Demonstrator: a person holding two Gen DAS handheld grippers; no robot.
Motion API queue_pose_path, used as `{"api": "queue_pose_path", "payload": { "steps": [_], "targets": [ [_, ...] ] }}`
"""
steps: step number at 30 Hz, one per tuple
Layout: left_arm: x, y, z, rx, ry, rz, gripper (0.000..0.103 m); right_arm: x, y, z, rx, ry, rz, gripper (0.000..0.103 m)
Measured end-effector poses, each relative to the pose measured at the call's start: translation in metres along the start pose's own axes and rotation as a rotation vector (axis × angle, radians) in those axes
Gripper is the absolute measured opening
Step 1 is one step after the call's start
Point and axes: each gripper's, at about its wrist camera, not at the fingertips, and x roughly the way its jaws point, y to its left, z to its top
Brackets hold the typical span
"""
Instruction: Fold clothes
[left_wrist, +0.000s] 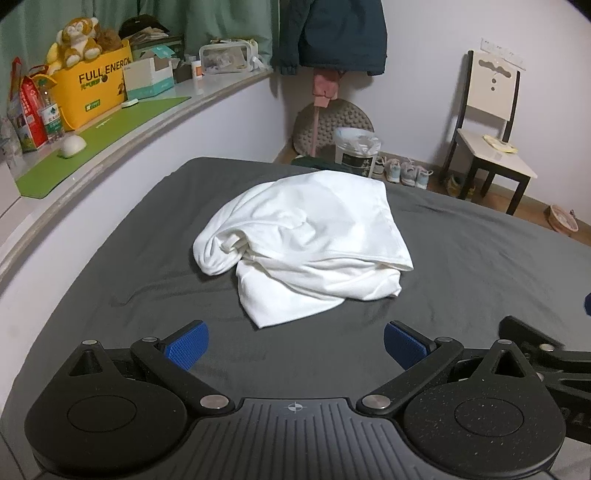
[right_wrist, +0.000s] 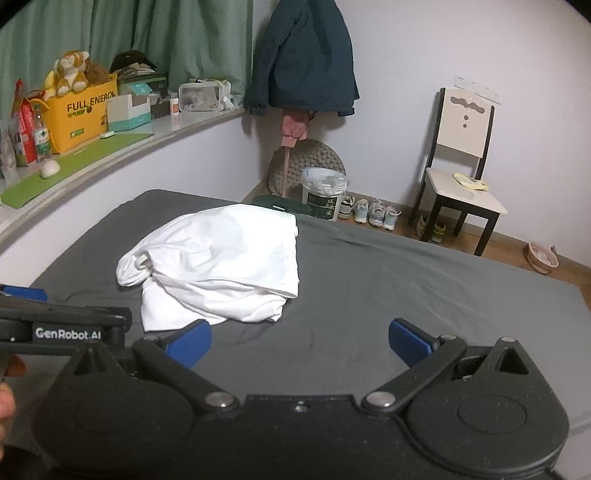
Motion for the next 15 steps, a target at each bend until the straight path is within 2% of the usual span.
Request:
{"api": "queue_pose_path", "payload": {
  "steps": [7,11,13,15],
  "targets": [
    [0.029,0.009,0.014,-0.028,-0.005,0.025,0.103,0.038,0.007,0.009,-0.009,0.018,0.036,0.103],
    [0.046,0.012,0.017,-0.006,-0.108,0.033,0.103,0.055,0.01,0.015,-0.023,-0.014,0.057,0.103],
    [0.06,0.019,0.02,-0.037,-0.104,0.034,0.103,0.068,0.011,0.016,-0.03,-0.054,0.069,0.103],
    [0.069,0.027,0.014,-0.073,-0.104,0.068,0.103,0.087,0.016,0.016,-0.049,-0.074,0.095,0.103]
  ]
}}
